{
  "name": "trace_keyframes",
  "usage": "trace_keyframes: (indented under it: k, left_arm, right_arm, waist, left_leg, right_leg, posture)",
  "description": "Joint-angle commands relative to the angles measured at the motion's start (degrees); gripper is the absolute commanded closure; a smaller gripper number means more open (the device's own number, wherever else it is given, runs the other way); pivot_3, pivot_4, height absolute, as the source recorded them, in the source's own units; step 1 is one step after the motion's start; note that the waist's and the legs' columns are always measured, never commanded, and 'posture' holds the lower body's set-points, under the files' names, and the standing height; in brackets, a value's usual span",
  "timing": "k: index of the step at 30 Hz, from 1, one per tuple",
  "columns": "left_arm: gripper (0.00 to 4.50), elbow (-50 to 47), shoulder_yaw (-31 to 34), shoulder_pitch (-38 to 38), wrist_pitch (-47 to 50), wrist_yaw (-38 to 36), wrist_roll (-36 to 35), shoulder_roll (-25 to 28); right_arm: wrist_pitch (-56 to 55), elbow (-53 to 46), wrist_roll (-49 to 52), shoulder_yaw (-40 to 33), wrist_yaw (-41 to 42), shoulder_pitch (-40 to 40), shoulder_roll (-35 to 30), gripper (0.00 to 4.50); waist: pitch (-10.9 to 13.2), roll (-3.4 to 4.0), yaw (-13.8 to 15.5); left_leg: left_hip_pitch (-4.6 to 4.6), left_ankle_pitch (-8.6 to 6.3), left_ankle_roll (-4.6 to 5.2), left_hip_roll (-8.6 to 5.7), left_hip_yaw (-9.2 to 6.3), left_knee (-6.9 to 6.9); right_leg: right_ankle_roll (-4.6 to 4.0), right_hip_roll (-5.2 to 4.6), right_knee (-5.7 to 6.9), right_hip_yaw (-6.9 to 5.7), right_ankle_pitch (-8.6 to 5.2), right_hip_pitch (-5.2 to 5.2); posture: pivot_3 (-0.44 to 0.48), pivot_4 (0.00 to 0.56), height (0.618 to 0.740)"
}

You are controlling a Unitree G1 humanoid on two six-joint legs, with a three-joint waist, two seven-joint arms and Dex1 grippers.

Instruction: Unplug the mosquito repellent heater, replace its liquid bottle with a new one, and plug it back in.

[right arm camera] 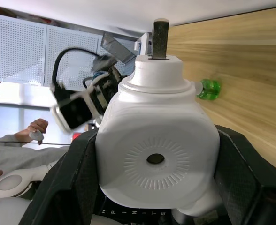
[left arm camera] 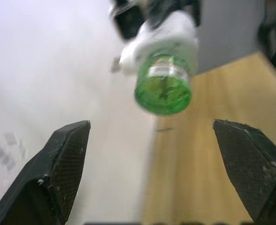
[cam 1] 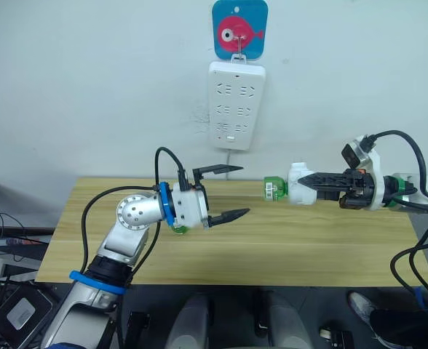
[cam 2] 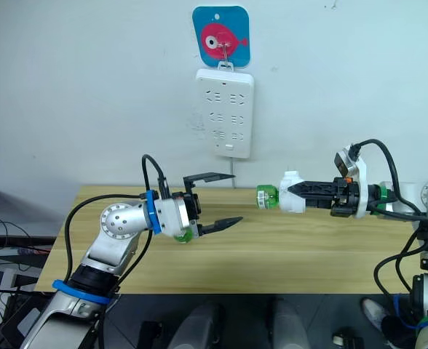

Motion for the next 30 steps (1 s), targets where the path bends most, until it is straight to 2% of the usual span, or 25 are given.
trace_keyframes:
  k: [1,9,19,22,27,30]
  left_arm:
    - [0.03,1.5,0.1,-1.8,-10.5,3.5,4.5,-1.5]
    - [0.03,7.5,-1.4,-6.5,-17.0,9.2,10.8,-3.5]
    - [0.03,9.3,-3.8,-8.2,-18.5,11.8,11.0,-3.1]
    - [0.61,9.3,-5.0,-8.5,-18.5,11.2,9.3,-2.4]
    - [2.2,9.2,-6.0,-8.2,-18.3,11.2,8.6,-1.5]
    - [2.24,9.1,-6.9,-8.2,-18.4,10.7,7.6,-1.1]
  right_arm:
    - [0.5,-2.0,2.1,-0.8,0.5,-1.7,0.0,1.53]
    - [0.5,-5.6,7.3,1.5,-0.8,-0.5,0.2,1.53]
    - [0.5,-6.9,12.1,1.7,-4.2,0.7,0.3,1.53]
    - [0.5,-6.7,12.9,2.0,-4.8,0.7,0.2,1.53]
    - [0.5,-6.7,14.1,2.3,-5.4,0.7,-0.1,1.53]
    - [0.5,-7.0,14.5,2.8,-5.3,0.8,-0.4,1.53]
  waist:
    - [0.0,0.0,0.0]
    - [0.0,0.0,0.0]
    - [0.0,0.0,-0.1]
    - [0.0,-0.01,-0.1]
    - [0.0,-0.01,-0.1]
    - [0.0,-0.01,-0.1]
  left_leg:
    - [0.01,0.0,0.01,0.0,0.01,0.0]
    - [0.02,0.0,0.08,0.01,-0.01,0.03]
    - [0.02,0.0,0.1,0.0,-0.04,0.08]
    - [0.01,0.0,0.1,0.0,-0.05,0.11]
    - [0.02,0.0,0.11,0.01,-0.06,0.11]
    - [0.01,0.0,0.11,0.01,-0.07,0.12]
  right_leg:
    - [0.02,0.0,0.02,0.0,0.01,0.0]
    - [0.12,0.01,0.12,-0.08,0.07,0.0]
    - [0.27,0.02,0.13,-0.1,0.18,0.0]
    - [0.27,0.03,0.14,-0.1,0.18,0.01]
    - [0.27,0.03,0.14,-0.1,0.18,0.01]
    - [0.27,0.03,0.13,-0.09,0.18,0.01]
  posture:
    - [0.057,0.234,0.74]
    - [0.049,0.23,0.74]
    - [0.04,0.234,0.74]
    - [0.038,0.242,0.74]
    - [0.038,0.243,0.74]
    - [0.038,0.243,0.74]
